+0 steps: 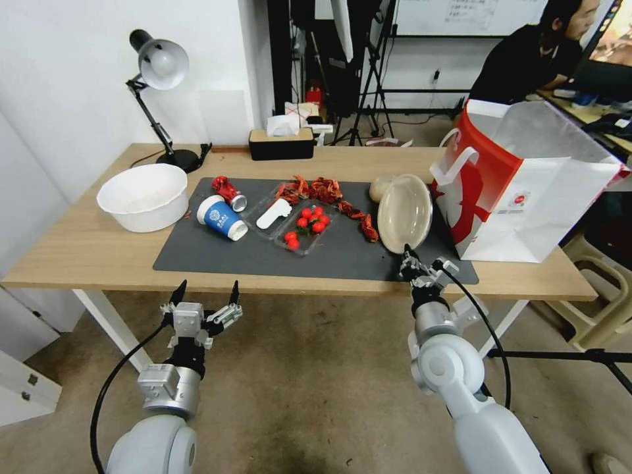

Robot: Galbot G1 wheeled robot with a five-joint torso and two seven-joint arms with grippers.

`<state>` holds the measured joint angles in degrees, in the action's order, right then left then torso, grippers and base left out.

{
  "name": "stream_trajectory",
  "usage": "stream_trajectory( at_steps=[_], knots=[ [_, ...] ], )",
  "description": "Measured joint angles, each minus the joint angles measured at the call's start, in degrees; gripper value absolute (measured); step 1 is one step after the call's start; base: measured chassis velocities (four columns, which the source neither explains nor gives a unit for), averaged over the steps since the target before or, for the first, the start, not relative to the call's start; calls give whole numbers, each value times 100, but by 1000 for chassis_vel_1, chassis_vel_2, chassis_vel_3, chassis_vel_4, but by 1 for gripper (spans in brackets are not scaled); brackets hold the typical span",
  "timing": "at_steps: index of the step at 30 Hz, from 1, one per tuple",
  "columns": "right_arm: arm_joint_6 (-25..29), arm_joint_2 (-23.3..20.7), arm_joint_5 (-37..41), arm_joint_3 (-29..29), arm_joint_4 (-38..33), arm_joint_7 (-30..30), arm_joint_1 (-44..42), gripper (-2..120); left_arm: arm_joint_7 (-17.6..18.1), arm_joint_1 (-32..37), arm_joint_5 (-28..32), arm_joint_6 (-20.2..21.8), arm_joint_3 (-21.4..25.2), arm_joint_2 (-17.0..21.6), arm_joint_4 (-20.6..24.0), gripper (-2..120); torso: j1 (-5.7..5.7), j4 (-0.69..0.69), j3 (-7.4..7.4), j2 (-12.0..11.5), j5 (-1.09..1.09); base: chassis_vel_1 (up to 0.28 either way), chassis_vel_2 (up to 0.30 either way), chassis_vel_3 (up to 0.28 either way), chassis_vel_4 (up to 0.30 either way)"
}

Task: Pick up the trash from the table and place it into the takeout bag.

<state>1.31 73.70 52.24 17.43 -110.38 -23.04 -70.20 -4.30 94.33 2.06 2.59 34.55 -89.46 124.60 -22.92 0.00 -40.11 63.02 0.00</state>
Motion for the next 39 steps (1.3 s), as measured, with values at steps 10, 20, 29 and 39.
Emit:
stream_trajectory(
  at_steps=[10, 20, 29, 39],
  knots=[
    [120, -26, -124, 118, -257, 150, -120, 0, -1, 1, -4, -19, 0, -2, -9, 100, 0, 0, 0, 0, 0, 0, 0, 0, 0],
    [248, -138, -142, 288, -653, 531, -229, 0, -2, -2, -23, -26, -14, -7, -25, 100, 0, 0, 0, 0, 0, 0, 0, 0, 0],
    [447, -516, -135, 1012, -1472, 1671, 22, 0, -3, 6, -54, -31, -48, -14, -6, 100, 0, 0, 0, 0, 0, 0, 0, 0, 0],
    [-348, -931, -808, 2092, -1206, 424, 764, 0, -7, 43, -83, -52, -52, -16, 37, 100, 0, -1, 0, 0, 1, 0, 0, 0, 0]
  ],
)
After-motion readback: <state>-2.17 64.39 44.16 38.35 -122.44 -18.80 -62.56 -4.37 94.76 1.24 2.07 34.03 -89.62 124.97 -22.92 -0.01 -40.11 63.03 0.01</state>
